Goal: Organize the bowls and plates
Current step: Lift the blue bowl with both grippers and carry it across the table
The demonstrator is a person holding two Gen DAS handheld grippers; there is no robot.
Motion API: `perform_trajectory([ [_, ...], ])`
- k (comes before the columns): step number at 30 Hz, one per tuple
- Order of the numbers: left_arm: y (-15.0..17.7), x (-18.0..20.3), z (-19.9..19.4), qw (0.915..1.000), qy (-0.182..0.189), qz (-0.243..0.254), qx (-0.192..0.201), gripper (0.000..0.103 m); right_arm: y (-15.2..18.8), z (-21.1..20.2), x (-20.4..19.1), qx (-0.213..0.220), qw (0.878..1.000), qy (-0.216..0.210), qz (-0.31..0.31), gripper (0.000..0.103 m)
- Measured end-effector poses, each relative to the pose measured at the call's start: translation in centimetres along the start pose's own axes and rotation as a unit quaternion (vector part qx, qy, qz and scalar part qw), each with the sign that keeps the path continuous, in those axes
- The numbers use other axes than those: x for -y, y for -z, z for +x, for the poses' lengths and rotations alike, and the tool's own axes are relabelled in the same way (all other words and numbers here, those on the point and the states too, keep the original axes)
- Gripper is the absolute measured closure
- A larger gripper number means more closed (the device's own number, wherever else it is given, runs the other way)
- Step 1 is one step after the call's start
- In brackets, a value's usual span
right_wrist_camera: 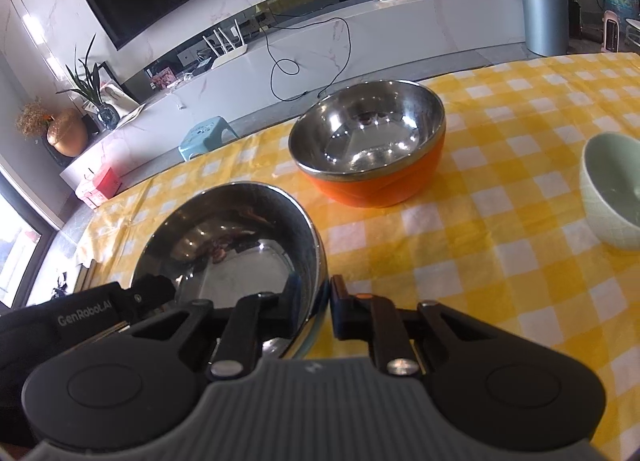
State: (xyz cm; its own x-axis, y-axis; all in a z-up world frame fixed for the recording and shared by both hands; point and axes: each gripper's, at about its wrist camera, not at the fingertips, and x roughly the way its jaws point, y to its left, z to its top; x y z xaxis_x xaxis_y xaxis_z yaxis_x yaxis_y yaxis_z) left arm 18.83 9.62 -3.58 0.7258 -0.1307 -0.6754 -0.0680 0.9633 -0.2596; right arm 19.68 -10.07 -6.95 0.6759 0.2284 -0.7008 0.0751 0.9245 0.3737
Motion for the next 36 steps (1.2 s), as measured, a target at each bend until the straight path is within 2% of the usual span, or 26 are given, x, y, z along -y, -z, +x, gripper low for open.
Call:
perform_trajectory([
  [11,1.8,3.7,-6.6,0.9996,0.021,0.007,0.016,0.095,1.3,-8.1,2.7,0.013,1.000,-0.009,0.011,0.092],
  [20,5.9,6.2,-9.5,0.9985,0.053,-0.009,0.000,0.094,3.6,-14.3,7.5,0.016,0.999,-0.013,0.049,0.091],
  [27,9.6,8.5,-9.6,0.9975,0.061,0.013,-0.035,0.093,6.0,-16.0,11.4,-0.003,0.998,0.003,0.060,0.092],
  [36,13.0,9.1,-8.8,0.9948,0.064,0.020,-0.077,0.092,7.9,-16.3,14.9,-0.032,0.996,0.012,0.078,0.092],
])
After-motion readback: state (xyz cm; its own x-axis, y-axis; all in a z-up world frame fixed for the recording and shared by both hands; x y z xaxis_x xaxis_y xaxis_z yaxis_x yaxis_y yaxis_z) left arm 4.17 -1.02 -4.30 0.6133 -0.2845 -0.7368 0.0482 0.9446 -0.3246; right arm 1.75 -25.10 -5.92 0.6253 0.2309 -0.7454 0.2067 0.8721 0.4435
